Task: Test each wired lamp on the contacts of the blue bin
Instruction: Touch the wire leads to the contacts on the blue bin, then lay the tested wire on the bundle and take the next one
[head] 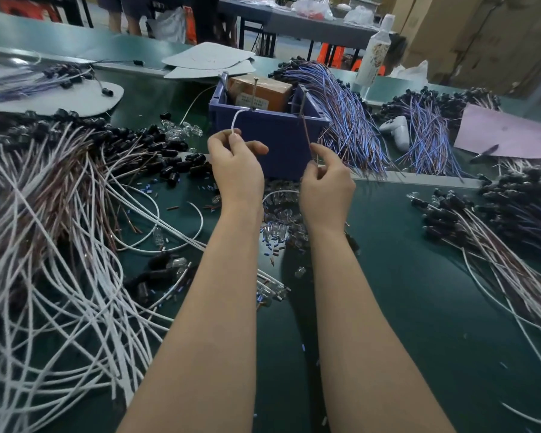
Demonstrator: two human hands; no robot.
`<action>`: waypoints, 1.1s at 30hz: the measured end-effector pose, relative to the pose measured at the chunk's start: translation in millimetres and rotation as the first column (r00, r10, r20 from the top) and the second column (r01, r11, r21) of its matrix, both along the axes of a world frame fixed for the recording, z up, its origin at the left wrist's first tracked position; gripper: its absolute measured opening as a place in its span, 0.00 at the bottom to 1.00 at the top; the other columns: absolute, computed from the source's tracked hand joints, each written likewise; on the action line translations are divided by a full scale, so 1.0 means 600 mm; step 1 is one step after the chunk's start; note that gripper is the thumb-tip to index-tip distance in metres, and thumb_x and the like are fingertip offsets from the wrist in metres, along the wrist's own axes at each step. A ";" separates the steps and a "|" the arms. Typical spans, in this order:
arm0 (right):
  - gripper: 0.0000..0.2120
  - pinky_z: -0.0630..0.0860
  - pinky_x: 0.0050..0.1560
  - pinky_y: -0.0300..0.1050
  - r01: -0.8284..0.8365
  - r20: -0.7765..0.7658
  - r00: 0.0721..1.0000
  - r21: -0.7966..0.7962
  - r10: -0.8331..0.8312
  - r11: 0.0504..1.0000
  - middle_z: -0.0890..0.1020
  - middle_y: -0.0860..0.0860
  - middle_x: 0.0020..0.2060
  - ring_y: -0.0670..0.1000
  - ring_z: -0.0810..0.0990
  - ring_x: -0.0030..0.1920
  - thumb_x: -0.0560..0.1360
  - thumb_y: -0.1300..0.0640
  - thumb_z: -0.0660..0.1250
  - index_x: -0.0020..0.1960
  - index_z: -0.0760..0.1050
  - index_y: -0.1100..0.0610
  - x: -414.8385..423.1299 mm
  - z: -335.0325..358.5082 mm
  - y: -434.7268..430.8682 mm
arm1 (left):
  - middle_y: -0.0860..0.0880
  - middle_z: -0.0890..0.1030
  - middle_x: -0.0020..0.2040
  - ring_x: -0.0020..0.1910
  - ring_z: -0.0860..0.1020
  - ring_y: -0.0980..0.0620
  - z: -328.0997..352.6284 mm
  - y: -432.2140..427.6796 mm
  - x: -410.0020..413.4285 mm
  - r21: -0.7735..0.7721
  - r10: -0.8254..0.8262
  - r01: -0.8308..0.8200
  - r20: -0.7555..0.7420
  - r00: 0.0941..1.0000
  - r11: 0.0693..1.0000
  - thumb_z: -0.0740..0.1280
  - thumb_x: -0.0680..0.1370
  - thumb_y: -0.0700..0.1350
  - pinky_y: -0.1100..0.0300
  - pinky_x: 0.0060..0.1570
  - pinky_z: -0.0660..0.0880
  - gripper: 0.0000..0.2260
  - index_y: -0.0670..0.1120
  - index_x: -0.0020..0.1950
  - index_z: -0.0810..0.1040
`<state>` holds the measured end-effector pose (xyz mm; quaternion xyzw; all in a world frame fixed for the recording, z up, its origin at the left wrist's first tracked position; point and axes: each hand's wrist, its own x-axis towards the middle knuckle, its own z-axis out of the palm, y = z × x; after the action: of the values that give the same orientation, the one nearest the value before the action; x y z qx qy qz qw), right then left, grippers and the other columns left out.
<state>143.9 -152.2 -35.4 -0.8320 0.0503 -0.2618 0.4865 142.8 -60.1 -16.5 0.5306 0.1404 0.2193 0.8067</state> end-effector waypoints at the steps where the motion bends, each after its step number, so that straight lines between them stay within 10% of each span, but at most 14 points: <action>1: 0.16 0.67 0.44 0.35 -0.001 -0.008 1.000 -0.003 0.001 1.000 0.83 0.54 0.49 0.52 0.79 0.49 0.79 0.61 0.58 0.65 0.75 0.53 0.001 -0.001 0.000 | 0.51 0.77 0.32 0.26 0.66 0.57 0.000 -0.001 0.001 0.021 -0.006 0.005 0.010 1.000 1.000 0.51 0.83 0.42 0.62 0.34 0.64 0.08 0.50 0.47 0.66; 33: 0.13 0.62 0.40 0.31 0.029 -0.008 1.000 -0.027 -0.029 0.999 0.83 0.52 0.46 0.51 0.79 0.49 0.78 0.60 0.59 0.60 0.77 0.54 0.002 -0.010 0.001 | 0.50 0.78 0.31 0.18 0.59 0.58 -0.002 -0.009 0.005 -0.056 -0.071 0.073 0.039 0.997 0.996 0.52 0.83 0.41 0.66 0.22 0.60 0.07 0.48 0.48 0.67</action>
<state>145.3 -151.9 -41.2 -0.8388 0.0609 -0.2658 0.4712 145.7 -65.2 -17.5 0.5080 0.1125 0.1956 0.8313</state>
